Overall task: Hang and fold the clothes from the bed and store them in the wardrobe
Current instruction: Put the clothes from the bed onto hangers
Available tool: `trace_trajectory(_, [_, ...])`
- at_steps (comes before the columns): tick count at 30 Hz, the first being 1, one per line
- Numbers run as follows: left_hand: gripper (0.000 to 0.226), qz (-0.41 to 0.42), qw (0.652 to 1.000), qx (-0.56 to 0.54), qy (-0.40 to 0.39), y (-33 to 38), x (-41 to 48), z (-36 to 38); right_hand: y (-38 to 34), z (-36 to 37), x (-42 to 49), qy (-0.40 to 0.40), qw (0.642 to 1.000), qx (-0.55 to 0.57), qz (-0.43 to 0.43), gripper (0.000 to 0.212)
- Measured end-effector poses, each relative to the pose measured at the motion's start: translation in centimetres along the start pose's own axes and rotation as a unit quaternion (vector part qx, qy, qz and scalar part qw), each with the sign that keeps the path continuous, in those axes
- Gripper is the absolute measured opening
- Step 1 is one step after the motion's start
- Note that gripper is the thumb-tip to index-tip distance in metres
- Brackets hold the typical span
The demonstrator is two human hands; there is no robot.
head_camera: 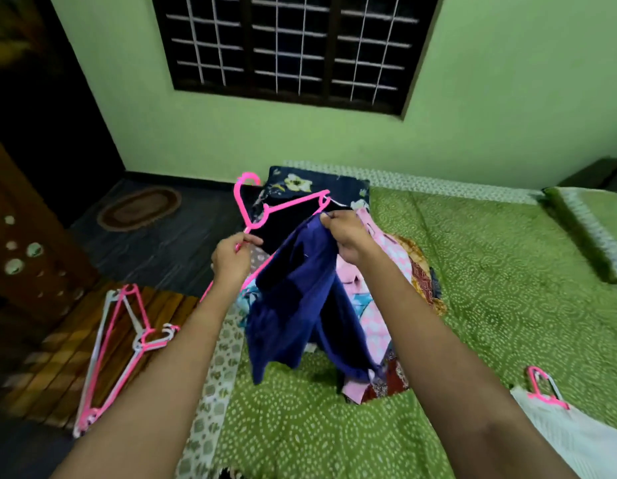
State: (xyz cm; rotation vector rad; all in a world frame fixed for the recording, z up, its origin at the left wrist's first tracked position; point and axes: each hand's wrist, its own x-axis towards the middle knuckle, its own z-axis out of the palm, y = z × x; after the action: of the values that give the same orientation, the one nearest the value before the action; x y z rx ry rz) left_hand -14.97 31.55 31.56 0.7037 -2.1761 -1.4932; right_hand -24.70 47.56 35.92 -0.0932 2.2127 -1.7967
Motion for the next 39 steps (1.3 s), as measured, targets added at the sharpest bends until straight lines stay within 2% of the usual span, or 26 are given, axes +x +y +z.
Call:
trace_trajectory(2, [0.018,-0.003,1.0,-0.025,-0.001,1.4,-0.8,-1.7,-3.0,0.7,-2.2,-0.009,0.999,0.046,-0.012,0.028])
trace_trajectory(4, [0.017,-0.001,0.999,-0.045,-0.006,2.9,-1.7,-3.4,-5.6,1.4,-4.6,-0.029,0.996,0.081,-0.034,0.03])
trace_trajectory(10, [0.054,0.062,0.997,-0.011,-0.04,6.8,-3.3,-7.6,-10.6,2.7,-10.5,-0.103,0.986,0.088,-0.096,0.025])
trace_trajectory(15, [0.055,0.06,0.995,0.01,-0.073,7.6,-4.5,-8.1,-12.9,1.2,-13.4,-0.106,0.978,0.118,-0.135,0.028])
trace_trajectory(17, [0.044,0.048,0.996,0.002,-0.072,9.2,-6.3,-8.0,-13.5,0.9,-14.0,-0.111,0.975,0.136,-0.139,0.029])
trace_trajectory(20, [0.034,0.01,0.999,-0.031,-0.033,10.1,-7.6,-7.4,-13.5,0.8,-14.2,-0.103,0.979,0.112,-0.139,0.031])
trace_trajectory(23, [0.028,0.052,0.997,-0.037,-0.034,11.1,-7.0,-7.3,-12.7,-0.2,-14.2,-0.113,0.981,0.075,-0.139,0.03])
trace_trajectory(25, [0.038,0.103,0.994,0.027,-0.036,11.5,-5.5,-7.3,-11.7,-1.4,-14.2,-0.15,0.98,0.022,-0.13,0.026])
trace_trajectory(27, [0.049,0.126,0.991,0.036,-0.013,12.5,-4.6,-7.2,-10.8,-2.5,-13.9,-0.168,0.975,-0.086,-0.117,0.022])
trace_trajectory(29, [0.038,0.138,0.986,0.088,0.013,14.3,-4.7,-6.9,-10.3,-3.0,-13.6,-0.133,0.97,-0.168,-0.11,0.021])
trace_trajectory(31, [0.031,0.147,0.979,0.139,0.017,15.9,-5.1,-6.0,-10.2,-3.1,-13.2,-0.116,0.978,-0.132,-0.111,0.018])
trace_trajectory(33, [0.031,0.178,0.969,0.169,0.009,16.4,-5.1,-4.7,-10.4,-2.8,-12.9,-0.108,0.978,-0.093,-0.151,0.02])
trace_trajectory(36, [0.031,0.192,0.964,0.183,0.0,16.8,-5.4,-3.0,-10.7,-2.4,-12.3,0.009,0.94,-0.212,-0.268,0.041])
trace_trajectory(37, [0.03,0.199,0.964,0.178,0.0,17.0,-5.3,-2.8,-10.8,-2.2,-12.1,0.05,0.923,-0.229,-0.305,0.039])
trace_trajectory(39, [0.028,0.217,0.96,0.175,0.006,17.4,-5.1,-2.4,-10.9,-2.2,-11.8,0.066,0.904,-0.235,-0.352,0.029])
